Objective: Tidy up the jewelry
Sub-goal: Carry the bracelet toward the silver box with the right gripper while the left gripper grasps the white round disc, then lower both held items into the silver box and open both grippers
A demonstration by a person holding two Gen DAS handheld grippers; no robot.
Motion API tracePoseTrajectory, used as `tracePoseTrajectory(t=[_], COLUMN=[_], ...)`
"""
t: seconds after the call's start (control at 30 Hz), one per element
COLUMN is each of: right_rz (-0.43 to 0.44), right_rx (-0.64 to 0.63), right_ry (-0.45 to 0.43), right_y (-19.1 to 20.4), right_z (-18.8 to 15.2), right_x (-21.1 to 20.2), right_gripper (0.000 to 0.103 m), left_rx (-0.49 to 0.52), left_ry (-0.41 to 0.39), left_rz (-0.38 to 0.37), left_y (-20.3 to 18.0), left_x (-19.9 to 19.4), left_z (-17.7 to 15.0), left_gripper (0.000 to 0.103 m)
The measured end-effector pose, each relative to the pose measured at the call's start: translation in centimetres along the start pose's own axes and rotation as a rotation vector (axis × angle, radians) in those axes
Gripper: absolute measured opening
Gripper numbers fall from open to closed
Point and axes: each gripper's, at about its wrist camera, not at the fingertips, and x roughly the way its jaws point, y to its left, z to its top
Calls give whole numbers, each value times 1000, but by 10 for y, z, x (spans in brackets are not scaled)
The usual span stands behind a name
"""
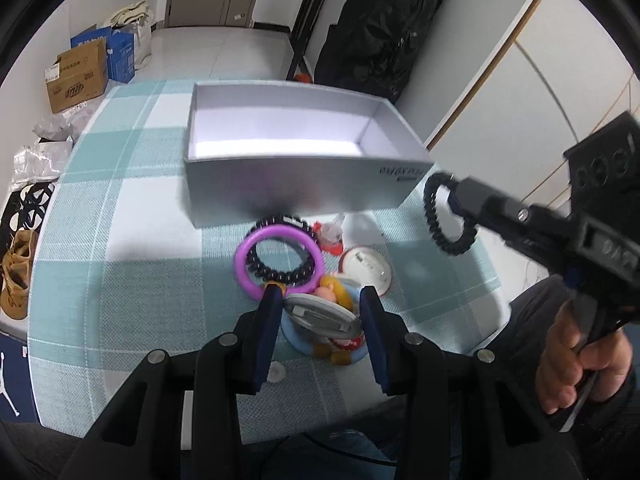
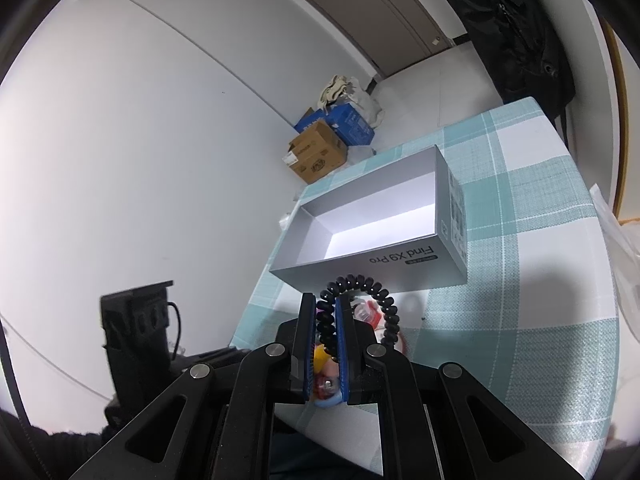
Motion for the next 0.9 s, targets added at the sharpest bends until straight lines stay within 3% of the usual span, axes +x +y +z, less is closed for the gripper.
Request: tracePoseTrajectory(t=[0.2, 0.43, 0.73, 0.9], right_rz=[26, 65, 62, 60], right_rx=[-4, -39, -40, -8], right_ry=[-24, -54, -21, 24], right_y=[2, 18, 15, 2], right_z=[4, 21, 77, 90], right_x=[-3, -7, 20, 45], right_gripper=[9, 9, 9, 9], left_rx=[-50, -101, -121, -118], left_ry=[-65, -145, -128, -70], left_rz=[-58, -106, -118, -128], left_y=[5, 15, 30, 35], left_x=[-16, -32, -8, 15], left_z=[9, 46, 96, 112], left_gripper=[34, 34, 34, 34])
